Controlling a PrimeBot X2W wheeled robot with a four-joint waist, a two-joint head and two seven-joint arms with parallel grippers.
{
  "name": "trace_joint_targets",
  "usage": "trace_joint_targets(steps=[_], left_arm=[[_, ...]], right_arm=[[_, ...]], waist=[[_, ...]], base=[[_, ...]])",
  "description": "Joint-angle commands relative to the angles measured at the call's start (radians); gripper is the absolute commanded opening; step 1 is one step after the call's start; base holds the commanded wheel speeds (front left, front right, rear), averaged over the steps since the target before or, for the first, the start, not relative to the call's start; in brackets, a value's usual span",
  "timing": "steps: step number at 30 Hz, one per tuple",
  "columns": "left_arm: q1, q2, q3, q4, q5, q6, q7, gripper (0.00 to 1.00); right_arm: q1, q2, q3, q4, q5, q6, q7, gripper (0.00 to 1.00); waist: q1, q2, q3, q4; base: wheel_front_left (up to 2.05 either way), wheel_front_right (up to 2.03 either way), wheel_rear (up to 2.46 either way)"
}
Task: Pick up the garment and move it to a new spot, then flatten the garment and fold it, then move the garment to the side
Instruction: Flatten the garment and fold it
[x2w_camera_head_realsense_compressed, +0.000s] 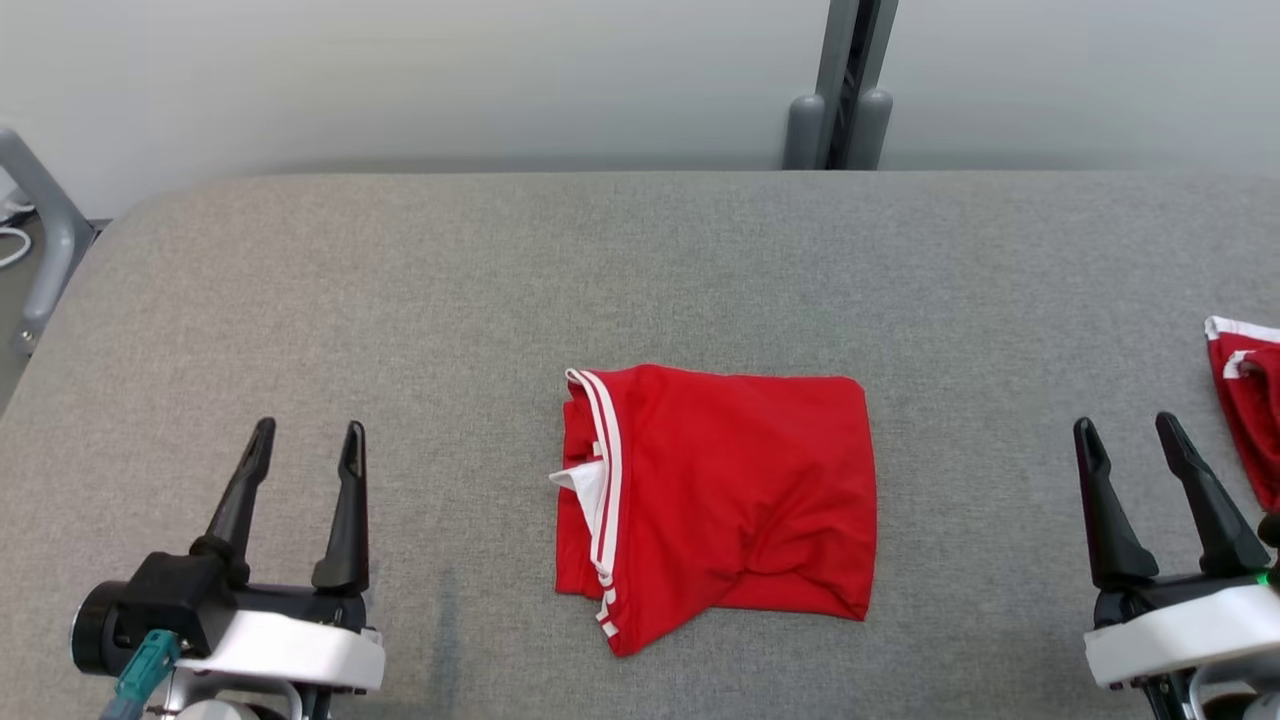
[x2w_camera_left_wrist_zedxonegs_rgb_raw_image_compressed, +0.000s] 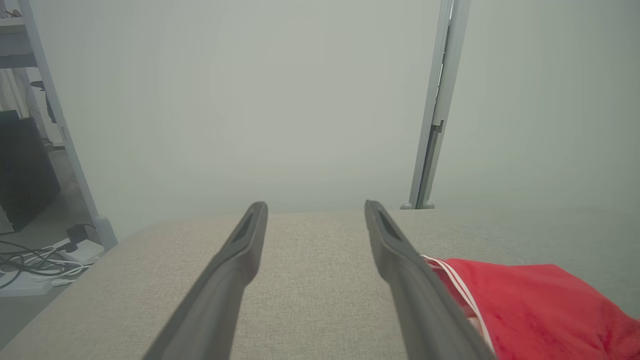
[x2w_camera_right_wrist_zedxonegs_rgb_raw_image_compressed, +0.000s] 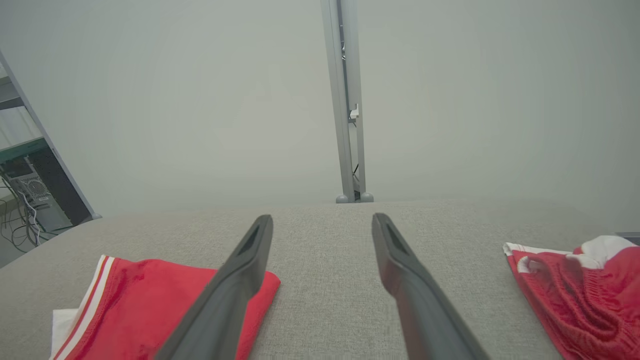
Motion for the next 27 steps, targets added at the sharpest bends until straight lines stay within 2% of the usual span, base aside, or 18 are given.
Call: trace_joint_targets(steps=[1, 14, 27], left_arm=[[0.013, 0.01, -0.003, -0.005, 0.004, -0.005, 0.007, 1.0], [0.102, 0.03, -0.024, -0.043, -0.004, 0.001, 0.064, 1.0], [0.128, 0.041, -0.019, -0.081, -0.015, 0.02, 0.087, 1.0]], right_arm=[[0.016, 0.002, -0.008, -0.01, -0.006, 0.0, 0.008, 1.0], [0.144, 0.029, -0.048, -0.07, -0.02, 0.0, 0.054, 1.0], [0.165, 0.039, -0.062, -0.111, -0.032, 0.0, 0.075, 1.0]], waist=[[0.0, -0.0001, -0.016, -0.006], [0.0, -0.0001, -0.103, -0.021], [0.0, -0.0001, -0.109, -0.023]], base=[[0.0, 0.0, 0.0], [0.0, 0.0, 0.0], [0.0, 0.0, 0.0]])
